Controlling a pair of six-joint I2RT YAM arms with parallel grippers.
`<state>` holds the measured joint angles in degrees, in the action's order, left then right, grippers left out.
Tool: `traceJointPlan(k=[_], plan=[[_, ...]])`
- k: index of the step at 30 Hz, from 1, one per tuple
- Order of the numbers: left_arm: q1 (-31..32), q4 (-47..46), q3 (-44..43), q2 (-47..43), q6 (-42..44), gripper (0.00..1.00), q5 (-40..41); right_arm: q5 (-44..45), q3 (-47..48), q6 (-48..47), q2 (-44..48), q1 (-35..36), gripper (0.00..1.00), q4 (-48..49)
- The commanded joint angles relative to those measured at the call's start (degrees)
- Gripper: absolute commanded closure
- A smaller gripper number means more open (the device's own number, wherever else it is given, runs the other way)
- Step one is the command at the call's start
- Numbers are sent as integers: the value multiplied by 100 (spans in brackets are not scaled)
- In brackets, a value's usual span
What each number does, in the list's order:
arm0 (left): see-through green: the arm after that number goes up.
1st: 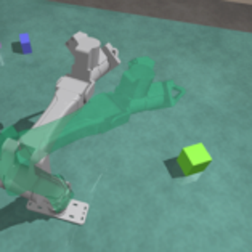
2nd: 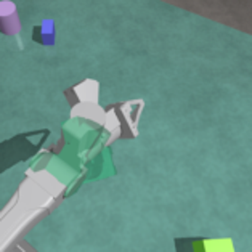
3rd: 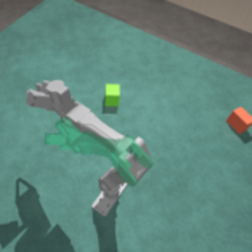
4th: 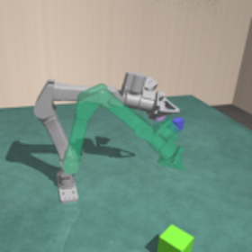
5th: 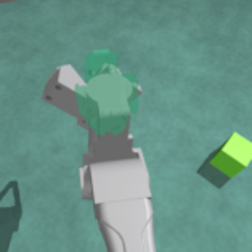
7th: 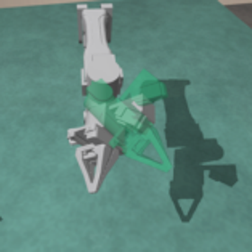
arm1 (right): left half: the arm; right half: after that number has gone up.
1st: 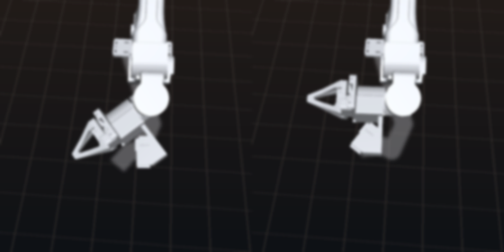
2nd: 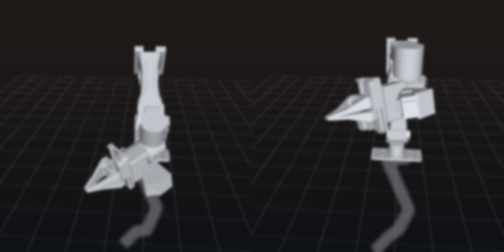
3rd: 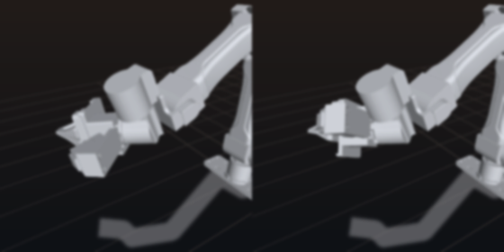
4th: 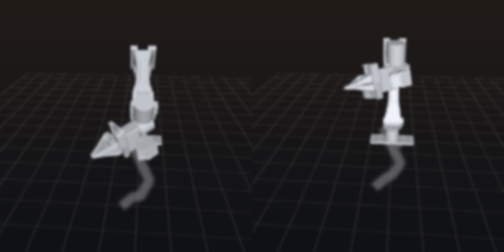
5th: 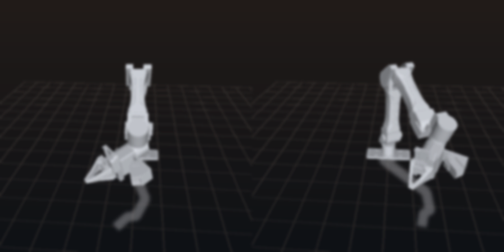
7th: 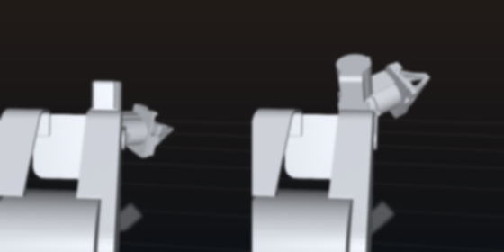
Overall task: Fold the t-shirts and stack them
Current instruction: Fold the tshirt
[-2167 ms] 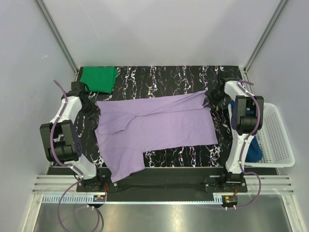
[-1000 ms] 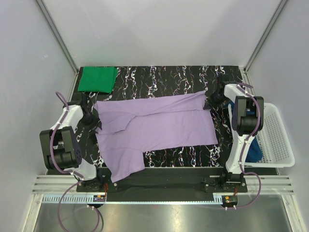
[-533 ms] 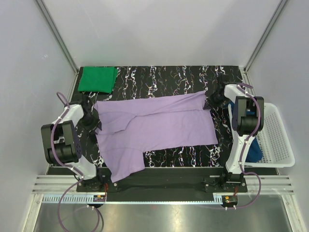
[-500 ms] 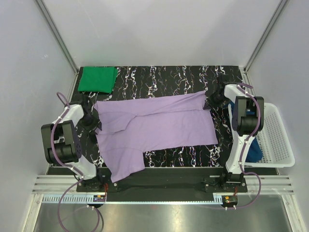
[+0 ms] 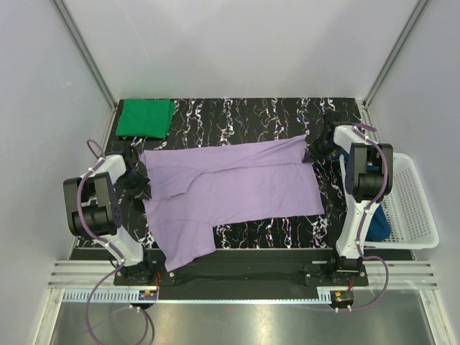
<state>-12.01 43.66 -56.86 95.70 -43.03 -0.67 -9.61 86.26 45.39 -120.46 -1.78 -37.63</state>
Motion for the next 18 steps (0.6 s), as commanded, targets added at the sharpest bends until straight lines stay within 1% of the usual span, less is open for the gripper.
traceJointPlan(k=[1, 2, 4, 11, 15, 18], plan=[[-30, 19, -150, -209, 31, 88, 58, 38, 119, -100, 58, 20, 100, -86], [-29, 63, -263, -305, 83, 94, 197, 64, 189, -144, 67, 29, 100, -122], [-21, 142, -378, -394, 145, 100, 199, 90, 260, -214, 93, 37, 100, -140], [102, 126, -1195, -667, 303, 100, 102, 64, 918, -504, 128, 55, 100, -201], [120, -41, -1677, -623, 312, 100, -223, 82, 1340, -452, 15, 55, 100, -184], [120, -190, -1959, -518, 382, 100, -407, -67, 1753, -408, -213, 64, 100, 36]])
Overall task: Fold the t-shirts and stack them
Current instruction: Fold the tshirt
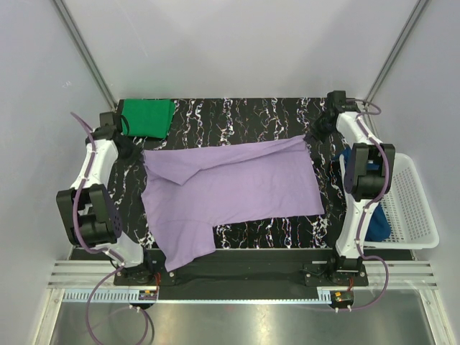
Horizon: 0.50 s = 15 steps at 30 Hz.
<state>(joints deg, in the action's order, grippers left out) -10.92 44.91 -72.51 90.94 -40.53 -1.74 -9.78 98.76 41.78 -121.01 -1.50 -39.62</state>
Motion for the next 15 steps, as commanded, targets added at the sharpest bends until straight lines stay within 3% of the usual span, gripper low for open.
traceJointPlan(k=[1, 15], plan=[[11, -394, -535, 11, 177, 100, -370, -102, 634, -56, -221, 35, 100, 261], [-16, -1159, -2599, 1320, 335, 100, -1460, -445, 1928, -38, -871, 27, 100, 1244]])
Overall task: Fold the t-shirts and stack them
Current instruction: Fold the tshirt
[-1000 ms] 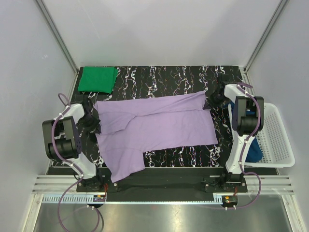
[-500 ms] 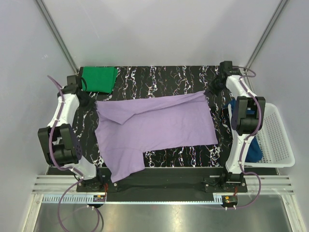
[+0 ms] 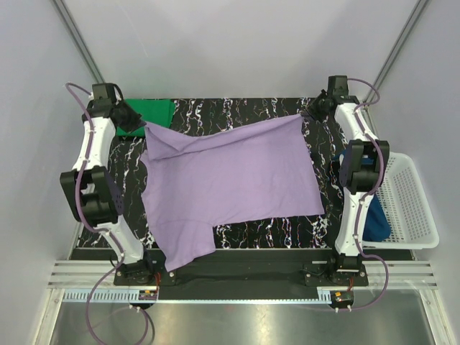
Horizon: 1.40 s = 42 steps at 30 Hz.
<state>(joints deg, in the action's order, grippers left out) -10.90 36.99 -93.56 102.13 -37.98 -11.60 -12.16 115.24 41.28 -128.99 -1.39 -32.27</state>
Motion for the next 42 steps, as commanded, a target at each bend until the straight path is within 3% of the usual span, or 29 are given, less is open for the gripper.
traceJointPlan(k=[1, 6, 21, 30, 42], plan=[[-35, -377, -592, 272, 123, 100, -510, -216, 280, 3, -74, 16, 100, 581], [-70, -640, -1041, 694, 124, 100, -1054, -295, 560, -23, -328, 16, 100, 635], [-194, -1089, -1824, 1108, 36, 100, -1600, -533, 1317, 187, -926, 16, 100, 450], [-115, -966, -972, 616, -8, 100, -1548, -638, 1352, 267, -900, 16, 100, 82], [-97, -615, 144, -491, 124, 100, -1196, -577, 702, 196, -382, -46, 100, -587]])
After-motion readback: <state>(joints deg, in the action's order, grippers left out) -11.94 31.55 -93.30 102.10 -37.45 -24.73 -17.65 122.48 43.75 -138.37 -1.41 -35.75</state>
